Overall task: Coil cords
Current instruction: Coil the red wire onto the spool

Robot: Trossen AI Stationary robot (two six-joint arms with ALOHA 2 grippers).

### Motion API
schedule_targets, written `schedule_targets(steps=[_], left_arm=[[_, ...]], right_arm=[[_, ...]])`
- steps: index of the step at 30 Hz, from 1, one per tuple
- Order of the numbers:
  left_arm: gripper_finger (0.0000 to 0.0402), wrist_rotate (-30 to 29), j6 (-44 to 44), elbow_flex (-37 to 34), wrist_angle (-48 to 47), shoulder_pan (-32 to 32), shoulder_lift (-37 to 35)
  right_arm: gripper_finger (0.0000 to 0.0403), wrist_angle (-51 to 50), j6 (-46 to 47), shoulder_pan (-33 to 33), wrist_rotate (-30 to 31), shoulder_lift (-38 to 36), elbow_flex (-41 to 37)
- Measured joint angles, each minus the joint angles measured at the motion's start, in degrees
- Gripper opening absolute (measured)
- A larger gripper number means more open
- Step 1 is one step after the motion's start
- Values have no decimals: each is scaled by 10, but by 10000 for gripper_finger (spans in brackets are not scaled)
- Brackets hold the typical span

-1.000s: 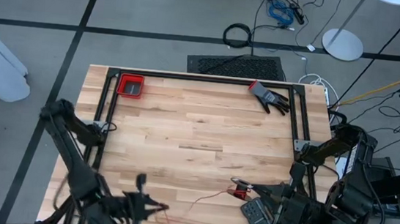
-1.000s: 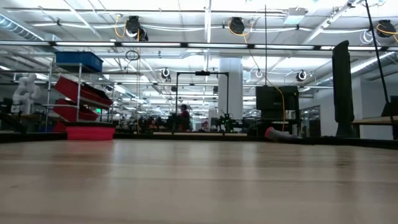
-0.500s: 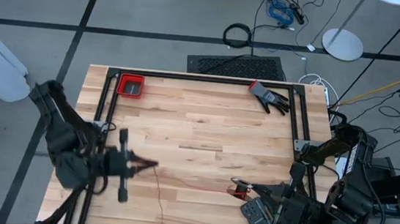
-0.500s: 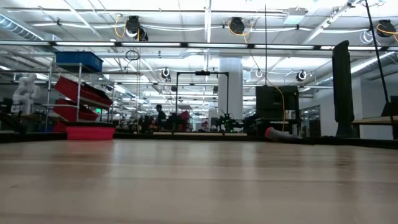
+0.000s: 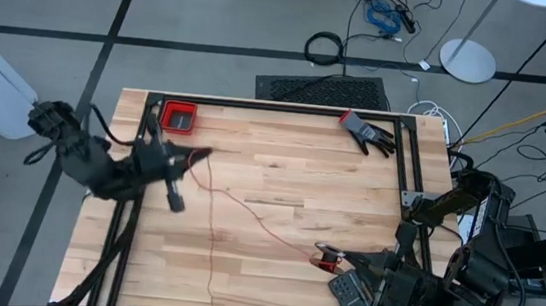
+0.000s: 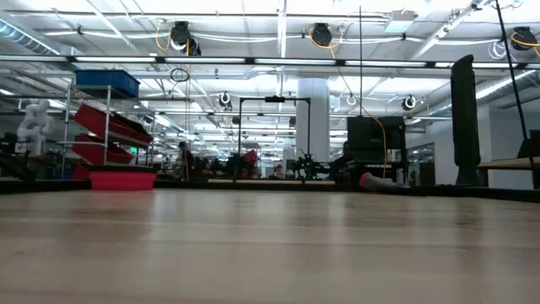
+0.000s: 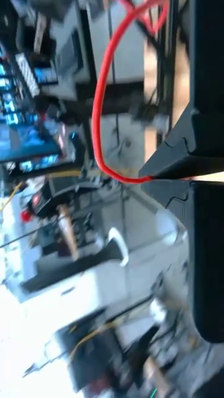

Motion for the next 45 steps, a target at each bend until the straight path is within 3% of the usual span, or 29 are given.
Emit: schedule_targets(steps=[5,11,19,24,29,37,45], left_arm=[[1,46,165,0,65,45,10],[1,52,297,0,214,104,27],[1,83,323,0,230,186,32],[1,81,370,0,293,235,31],[1,121,385,0,312,255,30],[1,133,387,14,318,298,31],[1,170,482,17,397,301,31]], right_arm=[[0,0,0,-3,0,0,0],[0,0,-2,-4,0,0,0],[0,0,-5,-4,0,0,0],[0,0,-5,-4,0,0,0],[0,0,-18,-4,3,0,0],[0,0,-31,-24,4,0,0],[0,4,-51,-48,2,0,0]])
